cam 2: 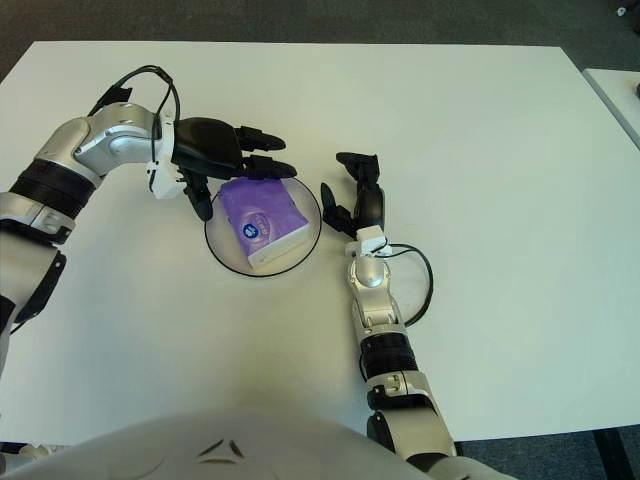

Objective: Put the tissue paper into the plate.

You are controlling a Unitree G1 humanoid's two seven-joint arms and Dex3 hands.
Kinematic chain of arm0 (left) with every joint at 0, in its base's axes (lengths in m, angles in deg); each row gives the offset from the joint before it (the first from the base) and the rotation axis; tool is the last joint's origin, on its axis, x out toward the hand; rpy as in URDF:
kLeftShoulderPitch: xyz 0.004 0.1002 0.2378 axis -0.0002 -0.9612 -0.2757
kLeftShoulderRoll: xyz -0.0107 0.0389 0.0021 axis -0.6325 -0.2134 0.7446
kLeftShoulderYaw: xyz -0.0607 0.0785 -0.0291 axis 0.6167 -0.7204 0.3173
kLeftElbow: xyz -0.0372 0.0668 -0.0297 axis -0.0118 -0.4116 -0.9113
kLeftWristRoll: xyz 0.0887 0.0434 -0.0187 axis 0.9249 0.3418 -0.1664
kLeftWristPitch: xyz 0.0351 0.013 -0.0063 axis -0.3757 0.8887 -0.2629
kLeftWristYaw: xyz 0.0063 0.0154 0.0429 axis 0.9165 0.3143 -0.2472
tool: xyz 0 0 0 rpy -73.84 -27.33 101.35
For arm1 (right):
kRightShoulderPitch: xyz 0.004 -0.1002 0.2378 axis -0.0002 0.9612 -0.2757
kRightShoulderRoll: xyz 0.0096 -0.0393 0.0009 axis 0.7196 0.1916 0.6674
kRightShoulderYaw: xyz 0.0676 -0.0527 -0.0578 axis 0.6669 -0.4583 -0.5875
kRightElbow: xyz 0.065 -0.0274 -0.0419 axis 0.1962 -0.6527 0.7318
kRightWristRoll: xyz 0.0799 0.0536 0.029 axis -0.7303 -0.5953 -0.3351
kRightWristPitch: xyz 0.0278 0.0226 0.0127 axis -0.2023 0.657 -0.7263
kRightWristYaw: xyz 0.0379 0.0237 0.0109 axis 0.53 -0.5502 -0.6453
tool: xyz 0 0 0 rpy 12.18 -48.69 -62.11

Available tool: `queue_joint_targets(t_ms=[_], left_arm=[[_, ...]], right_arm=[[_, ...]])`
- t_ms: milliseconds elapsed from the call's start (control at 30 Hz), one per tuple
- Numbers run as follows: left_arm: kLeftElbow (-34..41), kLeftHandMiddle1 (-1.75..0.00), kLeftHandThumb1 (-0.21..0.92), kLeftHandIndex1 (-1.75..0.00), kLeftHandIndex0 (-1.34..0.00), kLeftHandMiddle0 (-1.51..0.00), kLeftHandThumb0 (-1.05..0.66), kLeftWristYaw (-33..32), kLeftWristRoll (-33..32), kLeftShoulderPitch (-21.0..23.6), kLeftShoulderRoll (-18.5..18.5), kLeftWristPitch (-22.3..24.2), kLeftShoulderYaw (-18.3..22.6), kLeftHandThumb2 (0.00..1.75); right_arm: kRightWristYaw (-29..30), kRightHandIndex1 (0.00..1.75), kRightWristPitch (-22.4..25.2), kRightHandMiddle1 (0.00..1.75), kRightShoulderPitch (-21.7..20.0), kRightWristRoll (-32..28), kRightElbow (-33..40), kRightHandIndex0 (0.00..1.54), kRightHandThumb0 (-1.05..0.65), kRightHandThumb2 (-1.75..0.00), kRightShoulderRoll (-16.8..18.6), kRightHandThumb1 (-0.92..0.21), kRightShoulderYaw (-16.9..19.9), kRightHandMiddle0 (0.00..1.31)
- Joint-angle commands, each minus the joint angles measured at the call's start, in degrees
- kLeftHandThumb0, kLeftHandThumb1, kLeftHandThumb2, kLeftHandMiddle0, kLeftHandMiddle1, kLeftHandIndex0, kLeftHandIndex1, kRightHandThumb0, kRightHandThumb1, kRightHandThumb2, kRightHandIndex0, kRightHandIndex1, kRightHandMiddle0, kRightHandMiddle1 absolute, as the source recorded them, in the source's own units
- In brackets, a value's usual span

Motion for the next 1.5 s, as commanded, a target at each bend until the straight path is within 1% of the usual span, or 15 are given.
queue_joint_targets(t_ms=[0, 167, 400, 567, 633, 800, 933, 1000, 1067, 1100, 1200, 1333, 1367, 1400, 1467], left_arm=[[0.47, 0.0, 0.78, 0.0, 0.0, 0.0, -0.94, -2.61, 1.72, 0.26, -0.85, -0.3, 0.41, 0.07], [0.63, 0.0, 0.76, 0.0, 0.0, 0.0, -0.88, -5.48, 3.61, 0.1, -0.93, 0.55, 0.76, 0.05], [-0.96, 0.0, 0.73, 0.0, 0.0, 0.0, -0.71, -9.37, 4.26, 0.11, -0.68, 1.59, 1.28, 0.05], [-4.81, 0.0, 0.75, 0.0, 0.0, 0.0, -0.77, -10.52, 2.0, 0.92, -0.04, 1.43, 1.64, 0.07], [-7.35, 0.0, 0.77, 0.0, 0.0, 0.0, -0.84, -9.92, -0.21, 1.7, 0.3, 0.42, 1.78, 0.08], [-11.08, 0.0, 0.79, 0.0, 0.0, 0.0, -0.9, -8.42, -5.1, 2.53, 0.73, -1.84, 2.12, 0.09], [-12.08, 0.0, 0.81, 0.0, 0.0, 0.0, -0.92, -2.5, -15.57, 1.06, 0.7, -1.35, 3.24, 0.1], [-11.75, 0.0, 0.82, 0.0, 0.0, 0.0, -0.9, 2.22, -21.59, 0.2, 0.64, 0.75, 3.73, 0.1], [-11.39, 0.0, 0.82, 0.0, 0.0, 0.0, -0.89, 4.75, -24.47, -0.15, 0.62, 1.79, 3.91, 0.1], [-12.05, 0.0, 0.82, 0.0, 0.0, 0.0, -0.89, 8.59, -28.88, -0.49, 0.85, 4.25, 5.1, 0.1], [-15.94, 0.0, 0.86, 0.0, 0.0, 0.0, -0.71, 16.49, -38.09, -0.35, 1.81, 8.15, 8.81, 0.13], [-20.19, 0.0, 0.91, 0.0, 0.0, 0.0, -0.65, 18.09, -39.81, 0.33, 3.4, 9.03, 11.28, 0.21], [-22.0, 0.0, 0.91, 0.0, 0.0, 0.0, -0.66, 18.02, -39.6, 0.55, 3.8, 8.9, 11.87, 0.29], [-27.06, 0.0, 0.91, 0.0, 0.0, 0.0, -0.66, 13.29, -36.67, 0.57, 4.65, 9.92, 11.82, 0.35], [-32.95, 0.0, 0.92, 0.0, 0.0, 0.0, -0.73, 7.6, -33.03, 0.62, 5.68, 11.08, 11.79, 0.57]], right_arm=[[-0.33, 0.76, 4.92, 1.26, 7.46, 0.28, -7.07, 0.27, -0.63, -0.66, 0.11, -0.81, -0.09, 0.04], [-0.16, 0.74, 4.54, 1.26, 7.42, 0.31, -7.31, 0.28, -0.64, -0.63, 0.18, -0.83, -0.04, 0.04], [0.02, 0.72, 4.59, 1.26, 7.3, 0.47, -7.6, 0.28, -0.64, -0.62, 0.22, -0.84, -0.06, 0.04], [0.11, 0.71, 4.7, 1.26, 7.21, 0.61, -7.74, 0.28, -0.64, -0.62, 0.19, -0.84, -0.11, 0.04], [0.05, 0.7, 4.72, 1.26, 7.18, 0.59, -7.8, 0.29, -0.64, -0.61, 0.17, -0.84, -0.12, 0.04], [0.01, 0.7, 4.71, 1.26, 7.09, 0.42, -7.96, 0.29, -0.63, -0.61, 0.25, -0.84, -0.06, 0.04], [0.0, 0.7, 4.7, 1.26, 7.05, 0.31, -8.01, 0.3, -0.63, -0.61, 0.31, -0.83, 0.0, 0.04], [0.0, 0.7, 4.69, 1.26, 7.03, 0.31, -8.03, 0.3, -0.63, -0.62, 0.31, -0.83, 0.02, 0.04], [-0.01, 0.71, 4.68, 1.26, 7.03, 0.31, -8.04, 0.3, -0.63, -0.62, 0.31, -0.83, 0.03, 0.04], [-0.01, 0.71, 4.54, 1.26, 6.99, 0.29, -8.19, 0.3, -0.63, -0.62, 0.3, -0.83, 0.06, 0.04], [0.09, 0.71, 4.01, 1.26, 6.81, 0.28, -8.99, 0.31, -0.61, -0.63, 0.24, -0.82, 0.14, 0.05], [0.14, 0.71, 3.77, 1.26, 6.76, 0.33, -9.37, 0.32, -0.6, -0.65, 0.1, -0.81, 0.2, 0.05], [0.14, 0.7, 3.72, 1.26, 6.75, 0.34, -9.45, 0.32, -0.6, -0.66, 0.07, -0.8, 0.21, 0.05], [0.13, 0.7, 3.59, 1.26, 6.7, 0.34, -9.6, 0.32, -0.59, -0.66, 0.03, -0.8, 0.21, 0.05], [0.11, 0.71, 3.39, 1.26, 6.67, 0.33, -9.8, 0.32, -0.59, -0.67, -0.02, -0.8, 0.22, 0.05]])
